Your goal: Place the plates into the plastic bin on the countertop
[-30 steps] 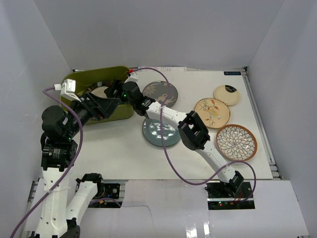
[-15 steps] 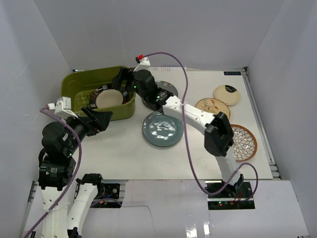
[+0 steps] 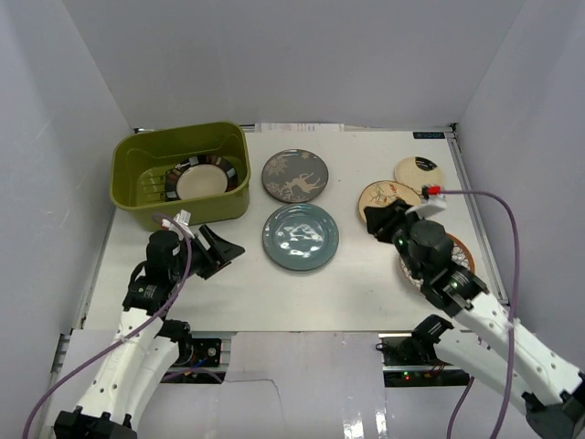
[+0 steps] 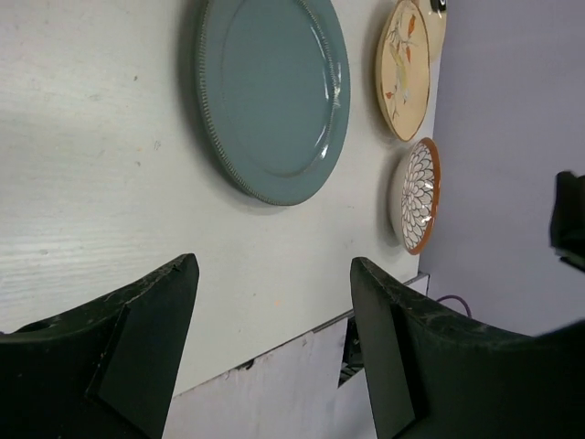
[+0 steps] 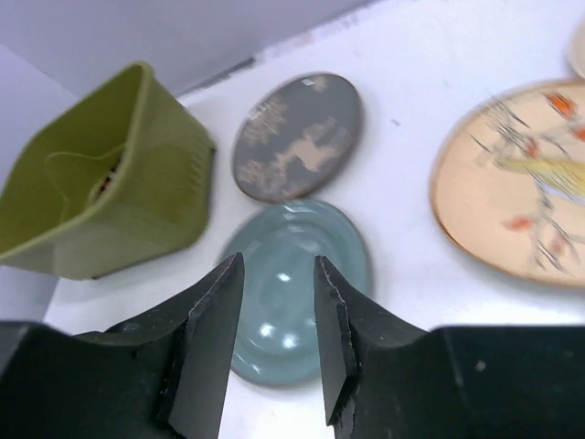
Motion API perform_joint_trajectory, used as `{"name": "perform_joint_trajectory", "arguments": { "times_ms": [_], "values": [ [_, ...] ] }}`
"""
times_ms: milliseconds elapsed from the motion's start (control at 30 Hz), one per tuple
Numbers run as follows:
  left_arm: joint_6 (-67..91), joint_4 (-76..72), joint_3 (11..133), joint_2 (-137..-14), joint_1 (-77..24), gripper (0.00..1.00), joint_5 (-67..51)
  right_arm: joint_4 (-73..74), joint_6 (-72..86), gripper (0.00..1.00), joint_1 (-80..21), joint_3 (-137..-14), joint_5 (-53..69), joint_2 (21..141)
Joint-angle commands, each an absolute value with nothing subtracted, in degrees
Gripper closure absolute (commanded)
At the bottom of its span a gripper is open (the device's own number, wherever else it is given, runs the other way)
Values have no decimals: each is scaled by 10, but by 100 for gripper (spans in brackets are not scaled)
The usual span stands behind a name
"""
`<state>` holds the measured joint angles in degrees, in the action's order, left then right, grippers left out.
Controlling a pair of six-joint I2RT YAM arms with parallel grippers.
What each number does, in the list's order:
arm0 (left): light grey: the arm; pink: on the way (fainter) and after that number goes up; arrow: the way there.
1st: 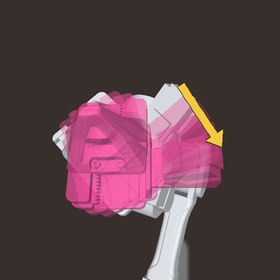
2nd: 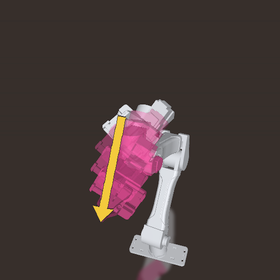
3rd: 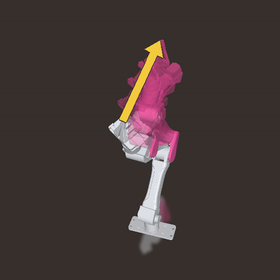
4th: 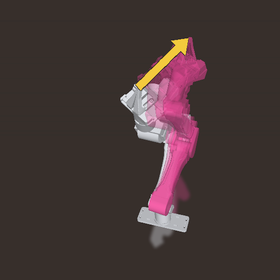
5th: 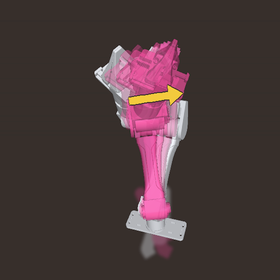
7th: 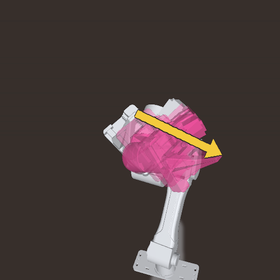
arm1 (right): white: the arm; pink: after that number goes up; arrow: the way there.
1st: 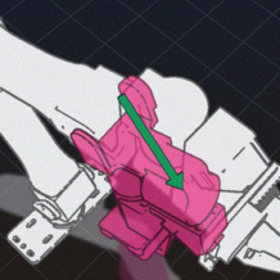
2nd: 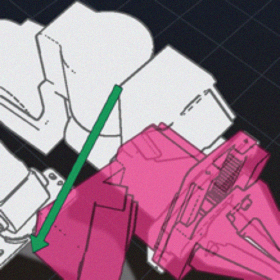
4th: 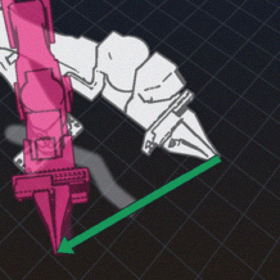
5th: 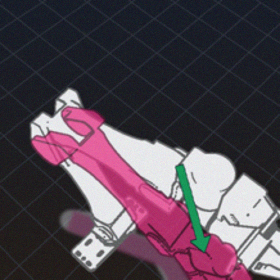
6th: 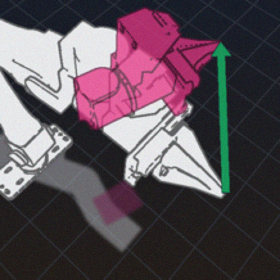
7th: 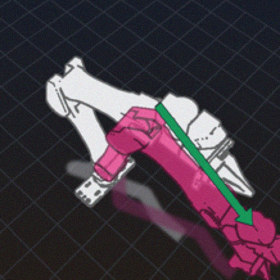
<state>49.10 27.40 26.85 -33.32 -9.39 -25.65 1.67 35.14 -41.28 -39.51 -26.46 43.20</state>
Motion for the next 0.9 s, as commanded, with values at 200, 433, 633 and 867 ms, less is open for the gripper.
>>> {"name": "perform_joint_trajectory", "arguments": {
  "times_ms": [200,433,633,867],
  "values": [
    [588,86,217,-489,-335,20,30,357,445,56,-392,-320,-389,157],
    [598,-72,204,-620,-339,20,55,434,463,52,-392,-353,-420,127],
    [626,-177,211,-740,-341,22,52,436,489,52,-392,-325,-412,112],
    [654,-287,197,-851,-346,37,53,485,561,41,-393,-305,-485,81]
  ]
}}
